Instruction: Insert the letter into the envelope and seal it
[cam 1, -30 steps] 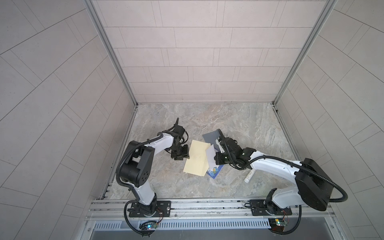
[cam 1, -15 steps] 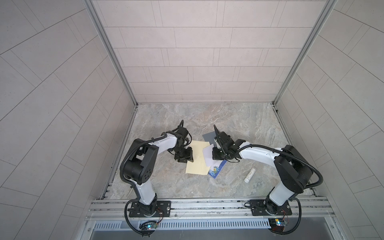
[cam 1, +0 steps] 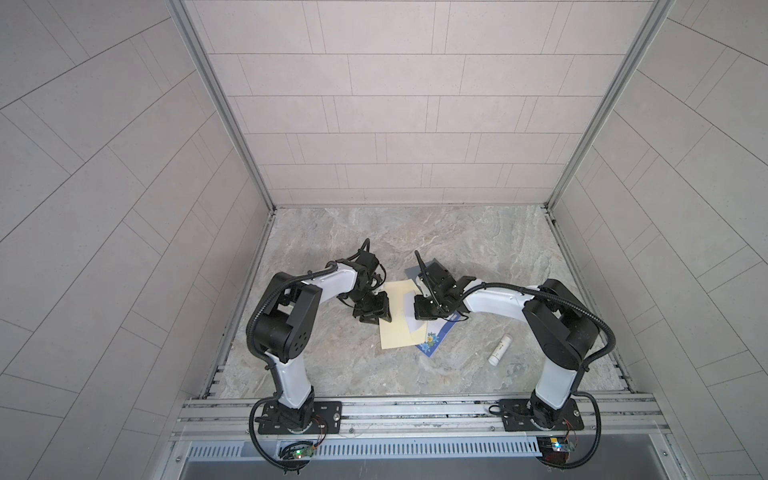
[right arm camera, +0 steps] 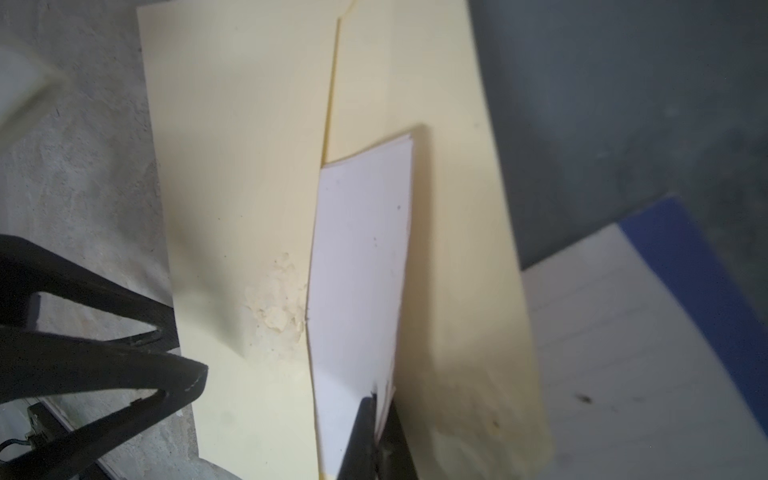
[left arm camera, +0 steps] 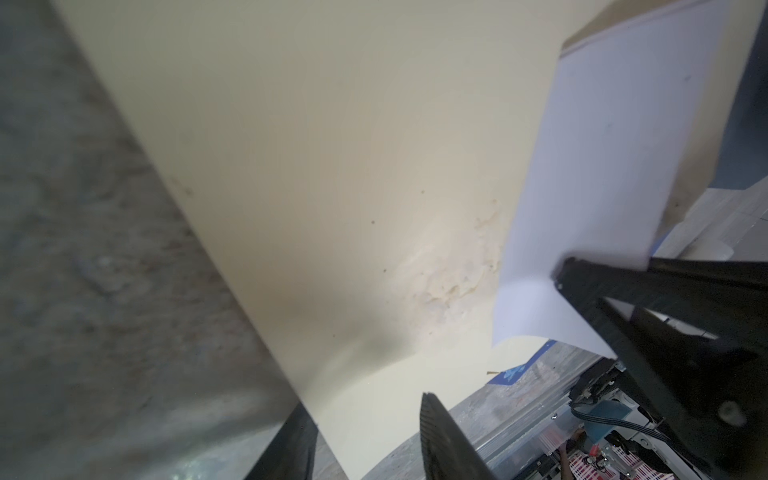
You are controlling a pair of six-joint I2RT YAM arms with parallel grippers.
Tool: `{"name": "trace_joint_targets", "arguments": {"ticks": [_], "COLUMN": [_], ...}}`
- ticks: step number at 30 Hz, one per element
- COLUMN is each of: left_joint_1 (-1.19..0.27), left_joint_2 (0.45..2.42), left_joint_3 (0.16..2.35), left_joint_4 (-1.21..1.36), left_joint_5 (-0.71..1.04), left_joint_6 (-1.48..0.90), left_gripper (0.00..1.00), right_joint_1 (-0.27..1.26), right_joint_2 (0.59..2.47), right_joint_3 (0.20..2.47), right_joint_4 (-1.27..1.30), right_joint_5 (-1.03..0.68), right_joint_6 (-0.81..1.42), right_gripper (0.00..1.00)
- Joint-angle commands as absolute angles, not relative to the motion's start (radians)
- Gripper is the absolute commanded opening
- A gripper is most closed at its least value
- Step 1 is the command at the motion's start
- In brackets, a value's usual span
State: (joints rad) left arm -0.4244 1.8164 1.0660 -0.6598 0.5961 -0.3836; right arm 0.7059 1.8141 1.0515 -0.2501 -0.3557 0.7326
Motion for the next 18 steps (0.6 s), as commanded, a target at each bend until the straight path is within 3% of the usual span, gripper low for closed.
{"name": "trace_joint_targets", "arguments": {"ticks": [1,4,9,11,13,18], "left_joint_1": [-0.429,-0.430,-0.430,-0.430,-0.430,-0.429], "left_joint_2": [1.844,1.856,1.873,1.882,1.894,1.922], "left_joint_3": [1.087,1.090,1.091,1.093,1.098,1.113], "left_joint_4": [-0.654,-0.654,-0.664,-0.664,-0.664,-0.667], "left_joint_5": [0.580,0.572,0.534,0.523,0.516,0.508], "left_joint_6": [-0.368,-0.370,-0.368,-0.367,-0.364,-0.353], "left_gripper": [0.48,0.48,0.35,0.25,0.20,0.13], "right_joint_1": [0.728,0.745,0.759,0.760,0.762,0.762], "right_joint_2": [1.849,1.858,1.811,1.795,1.785,1.786], "right_joint_3": [1.085,1.119,1.130,1.130,1.136,1.163], "right_joint_4": [-0.238,-0.253,-0.308,-0.331,-0.351,-0.389], "right_joint_5": [-0.401,-0.413,-0.316,-0.273,-0.250,-0.215], "right_joint_6": [0.688,0.658,0.651,0.660,0.664,0.664], "right_gripper": [0.00,0.06,0.49,0.64,0.71,0.77]}}
